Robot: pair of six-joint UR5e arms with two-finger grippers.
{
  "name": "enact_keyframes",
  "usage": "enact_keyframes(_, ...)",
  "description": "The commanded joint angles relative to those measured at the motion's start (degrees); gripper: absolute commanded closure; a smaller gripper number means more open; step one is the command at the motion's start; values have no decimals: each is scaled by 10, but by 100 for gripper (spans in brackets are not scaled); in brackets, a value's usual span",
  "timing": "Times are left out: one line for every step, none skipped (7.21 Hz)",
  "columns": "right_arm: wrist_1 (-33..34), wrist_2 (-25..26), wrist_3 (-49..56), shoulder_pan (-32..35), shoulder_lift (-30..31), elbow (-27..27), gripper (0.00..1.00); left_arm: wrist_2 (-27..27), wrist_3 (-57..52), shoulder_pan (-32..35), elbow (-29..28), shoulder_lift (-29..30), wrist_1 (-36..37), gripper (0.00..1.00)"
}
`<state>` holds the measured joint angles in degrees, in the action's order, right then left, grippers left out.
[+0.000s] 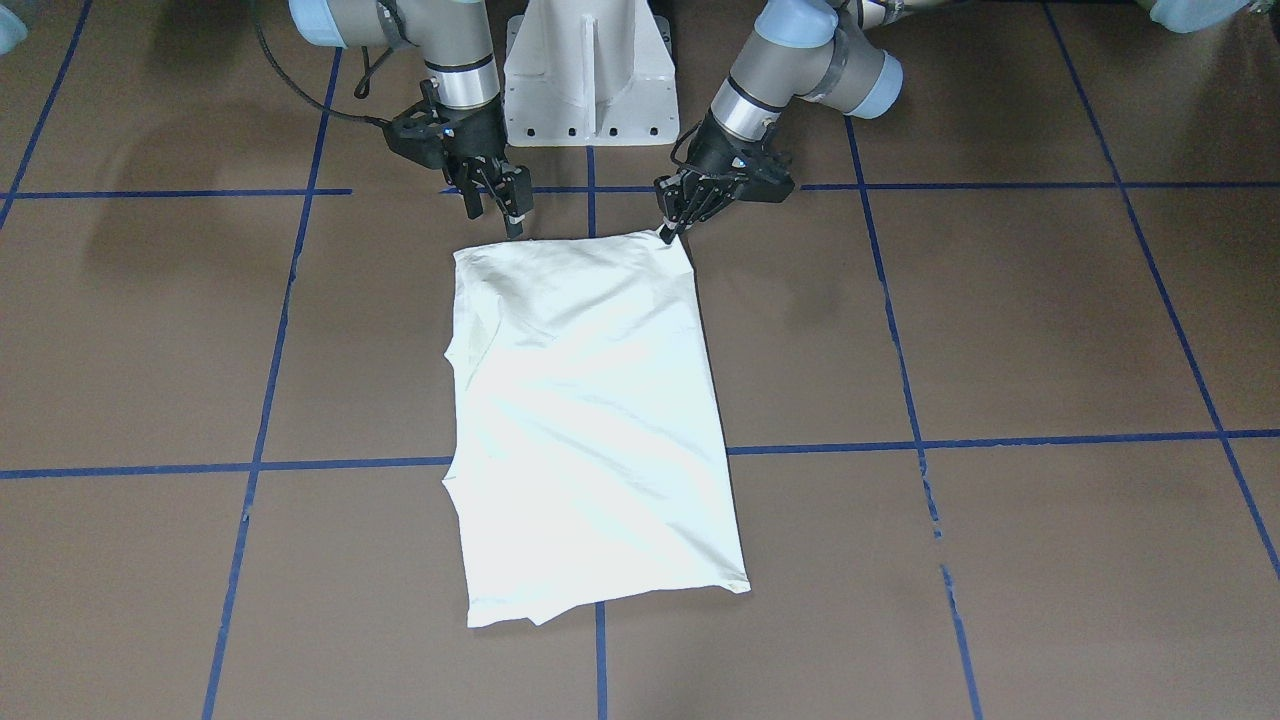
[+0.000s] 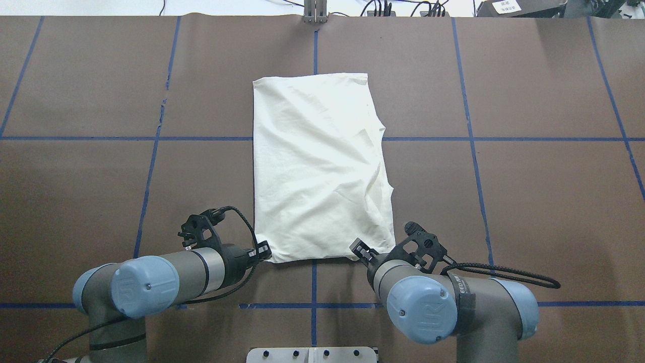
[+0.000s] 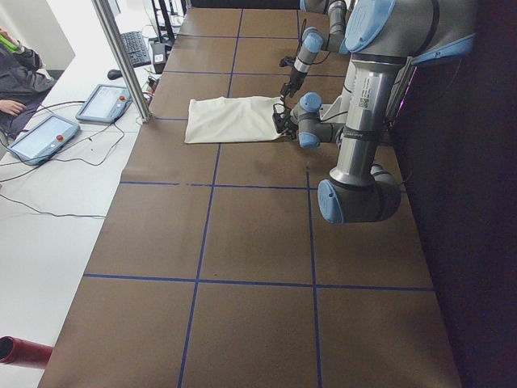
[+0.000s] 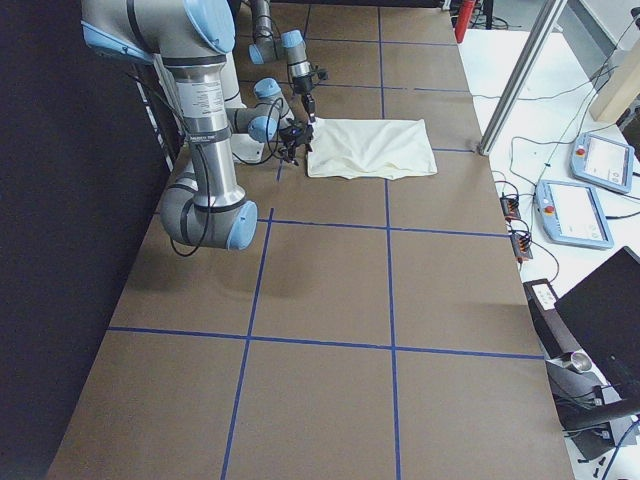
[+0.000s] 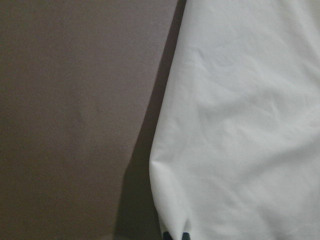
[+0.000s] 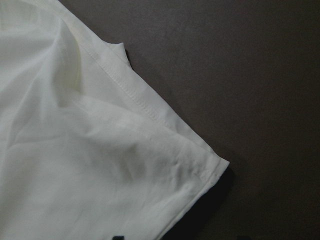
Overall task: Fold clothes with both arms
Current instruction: 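Move the right gripper to the other near corner of the shirt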
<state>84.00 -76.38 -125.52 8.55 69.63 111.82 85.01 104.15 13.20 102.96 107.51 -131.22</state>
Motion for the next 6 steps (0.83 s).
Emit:
enact_keyframes(-4,17,-2,-5,-1,-20,19,-3,0,0,2,1,0,100)
enact_keyframes(-4,21,-2,2,-14,-27,19,-4,0,0,2,1,0,100)
enact_keyframes(-5,22,-2,9,-26,-47,19,-3,0,0,2,1,0,100)
enact_keyframes(-5,23,-2,11,-31,-53,19,-3,0,0,2,1,0,100)
enact_keyframes(-5,24,-2,11,-32,-54,19,-3,0,0,3,1,0,100)
enact_keyframes(-5,24,-2,15,-34,-54,21,-3,0,0,3,1,0,100)
